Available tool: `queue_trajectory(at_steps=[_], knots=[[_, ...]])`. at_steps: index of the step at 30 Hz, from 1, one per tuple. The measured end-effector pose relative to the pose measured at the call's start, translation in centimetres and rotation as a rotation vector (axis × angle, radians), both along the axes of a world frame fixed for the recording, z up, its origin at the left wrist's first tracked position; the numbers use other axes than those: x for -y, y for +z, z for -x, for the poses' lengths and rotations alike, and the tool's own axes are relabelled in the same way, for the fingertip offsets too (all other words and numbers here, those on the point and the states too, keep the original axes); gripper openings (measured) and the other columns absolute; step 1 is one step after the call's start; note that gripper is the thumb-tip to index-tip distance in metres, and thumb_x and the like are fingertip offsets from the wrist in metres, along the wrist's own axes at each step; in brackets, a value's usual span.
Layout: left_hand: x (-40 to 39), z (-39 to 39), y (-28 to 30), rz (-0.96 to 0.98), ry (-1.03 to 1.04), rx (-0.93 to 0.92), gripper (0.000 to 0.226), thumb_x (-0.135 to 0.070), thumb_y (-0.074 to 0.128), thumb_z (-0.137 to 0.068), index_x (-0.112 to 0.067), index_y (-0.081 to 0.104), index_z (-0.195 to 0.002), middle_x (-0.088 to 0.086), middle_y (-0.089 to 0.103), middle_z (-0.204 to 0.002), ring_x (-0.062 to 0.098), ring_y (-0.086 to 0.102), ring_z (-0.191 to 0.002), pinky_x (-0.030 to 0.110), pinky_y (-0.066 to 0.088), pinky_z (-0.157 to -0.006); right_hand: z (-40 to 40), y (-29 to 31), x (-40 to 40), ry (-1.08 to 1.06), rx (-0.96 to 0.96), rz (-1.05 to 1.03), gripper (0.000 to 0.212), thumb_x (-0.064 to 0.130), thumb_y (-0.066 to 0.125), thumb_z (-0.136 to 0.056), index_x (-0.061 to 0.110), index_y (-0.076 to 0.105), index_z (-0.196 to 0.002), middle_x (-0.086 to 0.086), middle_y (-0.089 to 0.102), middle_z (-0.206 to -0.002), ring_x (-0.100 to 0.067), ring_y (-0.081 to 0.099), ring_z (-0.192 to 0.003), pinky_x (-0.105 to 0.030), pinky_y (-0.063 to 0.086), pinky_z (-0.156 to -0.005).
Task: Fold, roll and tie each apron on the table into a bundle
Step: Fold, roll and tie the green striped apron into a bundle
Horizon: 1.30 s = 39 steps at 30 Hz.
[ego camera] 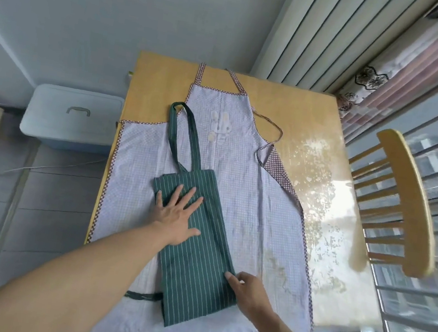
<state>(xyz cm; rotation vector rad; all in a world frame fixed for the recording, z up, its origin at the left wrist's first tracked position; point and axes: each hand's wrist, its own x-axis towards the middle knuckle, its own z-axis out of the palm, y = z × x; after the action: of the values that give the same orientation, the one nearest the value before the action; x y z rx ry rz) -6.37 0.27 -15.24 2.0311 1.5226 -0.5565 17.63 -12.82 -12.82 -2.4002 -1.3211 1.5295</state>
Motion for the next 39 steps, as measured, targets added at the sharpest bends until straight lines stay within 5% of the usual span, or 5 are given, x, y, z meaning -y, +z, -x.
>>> queue_trajectory(at_steps=[8, 15, 20, 32, 39], knots=[[-3.2, -1.7, 4.4, -0.250, -0.414, 0.047, 0.100, 0.001, 0.054, -0.088, -0.032, -0.007, -0.161, 0.003, -0.013, -0.168, 0.025, -0.021, -0.154, 0.054, -0.010, -0.124, 1.6, -0.4, 2.1, -0.038, 0.077, -0.199, 0.020, 0.051, 0.057, -0.098, 0.033, 0.058, -0.090, 0.006, 0.070, -0.071, -0.013, 0.065, -0.063, -0.039, 0.054, -0.061], [-8.0, -7.2, 7.7, -0.249, -1.029, -0.256, 0.031, -0.012, 0.062, -0.091, -0.022, 0.064, -0.120, 0.004, 0.061, -0.129, 0.027, 0.041, -0.138, 0.049, 0.016, -0.124, 1.2, -1.3, 3.6, -0.032, 0.083, -0.333, 0.021, 0.051, 0.053, -0.100, 0.037, 0.061, -0.087, 0.012, 0.068, -0.075, -0.009, 0.063, -0.067, -0.040, 0.056, -0.063], [-11.2, -6.9, 10.2, 0.045, -0.746, -0.200, 0.024, -0.025, 0.068, -0.095, -0.014, 0.057, -0.114, 0.004, 0.059, -0.108, 0.024, 0.053, -0.091, 0.034, 0.042, -0.075, 0.9, -0.9, 2.9, -0.052, 0.085, -0.260, 0.037, 0.051, 0.046, -0.103, 0.029, 0.059, -0.076, 0.003, 0.065, -0.066, -0.015, 0.060, -0.062, -0.040, 0.050, -0.060], [-14.4, -1.0, 5.1, 0.234, 0.155, 0.317, 0.075, -0.035, 0.082, -0.083, -0.008, 0.050, -0.144, 0.012, 0.048, -0.150, 0.029, 0.050, -0.134, 0.041, 0.041, -0.113, 0.7, -0.5, 0.2, -0.032, 0.074, -0.001, 0.046, 0.043, 0.045, -0.106, 0.019, 0.056, -0.069, 0.006, 0.059, -0.062, -0.012, 0.055, -0.056, -0.027, 0.040, -0.053], [-13.8, 0.6, 3.7, 0.069, 0.059, 0.229, 0.042, -0.048, 0.066, -0.093, -0.006, 0.067, -0.091, 0.011, 0.063, -0.085, 0.027, 0.060, -0.077, 0.038, 0.047, -0.070, 0.9, -0.4, -0.4, -0.063, 0.069, 0.017, 0.050, 0.045, 0.047, -0.106, 0.018, 0.050, -0.063, 0.006, 0.054, -0.056, -0.012, 0.049, -0.050, -0.027, 0.039, -0.051]])
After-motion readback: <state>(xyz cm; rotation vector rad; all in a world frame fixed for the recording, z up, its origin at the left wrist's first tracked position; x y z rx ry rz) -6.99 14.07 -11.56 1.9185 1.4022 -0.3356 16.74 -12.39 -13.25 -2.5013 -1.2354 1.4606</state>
